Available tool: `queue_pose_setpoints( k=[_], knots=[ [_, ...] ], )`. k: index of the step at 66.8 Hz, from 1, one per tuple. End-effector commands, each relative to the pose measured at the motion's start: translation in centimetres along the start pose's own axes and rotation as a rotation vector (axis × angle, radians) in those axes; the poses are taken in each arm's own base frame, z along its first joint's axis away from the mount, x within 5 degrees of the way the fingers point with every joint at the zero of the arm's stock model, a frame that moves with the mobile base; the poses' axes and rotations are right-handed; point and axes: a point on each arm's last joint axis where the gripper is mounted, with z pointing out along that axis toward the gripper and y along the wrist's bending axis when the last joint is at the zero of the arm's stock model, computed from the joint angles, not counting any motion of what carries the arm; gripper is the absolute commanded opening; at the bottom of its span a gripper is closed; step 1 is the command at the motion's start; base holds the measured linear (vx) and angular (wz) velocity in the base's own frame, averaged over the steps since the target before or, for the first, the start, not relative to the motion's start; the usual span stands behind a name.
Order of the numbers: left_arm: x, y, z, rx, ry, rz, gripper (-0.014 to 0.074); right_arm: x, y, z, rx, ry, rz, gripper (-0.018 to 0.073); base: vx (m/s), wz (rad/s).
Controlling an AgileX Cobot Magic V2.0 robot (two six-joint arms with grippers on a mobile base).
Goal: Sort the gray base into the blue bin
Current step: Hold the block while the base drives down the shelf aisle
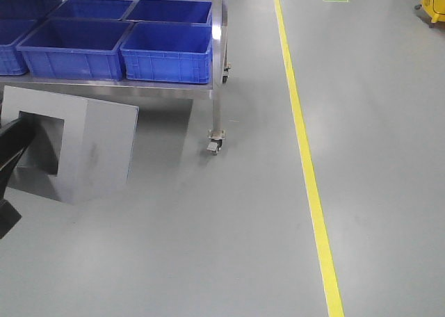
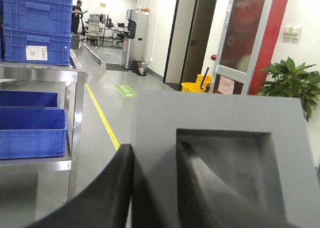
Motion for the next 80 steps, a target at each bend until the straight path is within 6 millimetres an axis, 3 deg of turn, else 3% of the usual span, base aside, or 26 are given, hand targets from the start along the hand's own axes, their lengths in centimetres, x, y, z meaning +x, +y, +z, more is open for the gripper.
queue_pose_setpoints(
  k=[1,43,80],
  knots=[
    [-2.17,-0.37,-0.13,0.017,-0.144,-0.021,-0.0006,-0.52,-0.02,0.13,0.004,-0.053,-0.015,-0.0005,0.41,-0.02],
    [-2.17,-0.37,-0.13,0.017,-0.144,-0.021,-0.0006,-0.51,-0.02,0.13,0.004,-0.052,-0.015,-0.0005,0.38,0.05],
    [-2.18,-0.37,-0.15,0.017,-0.145,-0.021,-0.0006,-0.51,-0.02,0.13,0.004,-0.052,-0.015,-0.0005,0.27,0.75]
  ],
)
